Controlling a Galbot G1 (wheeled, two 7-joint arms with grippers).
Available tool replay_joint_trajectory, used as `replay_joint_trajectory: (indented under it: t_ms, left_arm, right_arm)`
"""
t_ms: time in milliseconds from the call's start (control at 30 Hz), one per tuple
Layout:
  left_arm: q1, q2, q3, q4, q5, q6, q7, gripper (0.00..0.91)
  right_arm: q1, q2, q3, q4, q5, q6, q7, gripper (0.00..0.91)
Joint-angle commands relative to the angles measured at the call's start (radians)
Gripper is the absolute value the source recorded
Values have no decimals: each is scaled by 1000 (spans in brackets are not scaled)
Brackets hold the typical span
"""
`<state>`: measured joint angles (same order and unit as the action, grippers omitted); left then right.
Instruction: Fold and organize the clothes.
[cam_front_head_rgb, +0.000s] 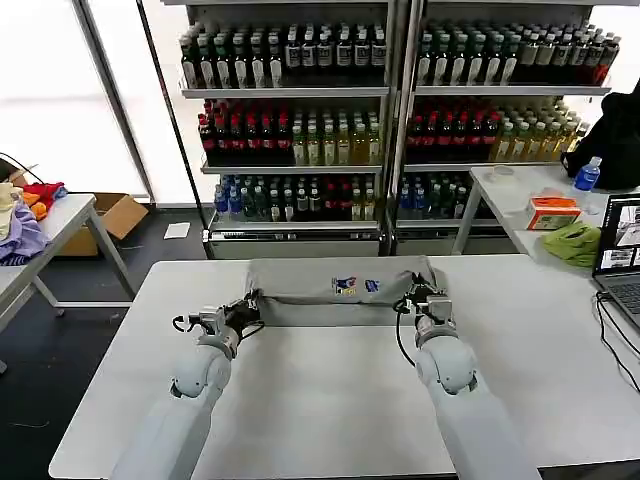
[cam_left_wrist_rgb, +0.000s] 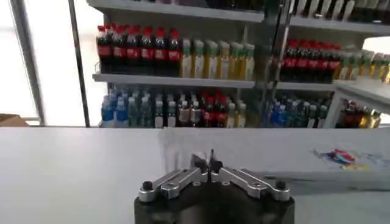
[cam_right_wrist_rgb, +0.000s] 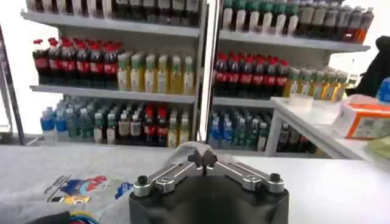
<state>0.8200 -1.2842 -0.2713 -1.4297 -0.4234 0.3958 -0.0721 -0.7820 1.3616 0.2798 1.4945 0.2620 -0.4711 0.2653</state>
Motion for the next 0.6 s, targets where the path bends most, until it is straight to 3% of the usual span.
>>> replay_joint_trajectory:
  t_ms: [33,200,233,333,600]
  left_arm:
    - [-45,6,8,52,-5,48,-1,907]
    - [-52,8,11,47,-28,56,-8,907]
    - [-53,7,11,44,-37,54,-16,907]
    - [-53,7,16,34,-39,55,-38,907]
    - [-19,18,19,-36,-31,80,-58,907]
  right_arm:
    - [49,30,-4,-93,18,-42,-6,907]
    - [60,79,7,-102,172,-72,92,907]
    - [64,90,10,-99,237,-68,113,907]
    - [71,105,13,-92,304,-8,142,907]
    - [86,118,16,-74,377,122,202,907]
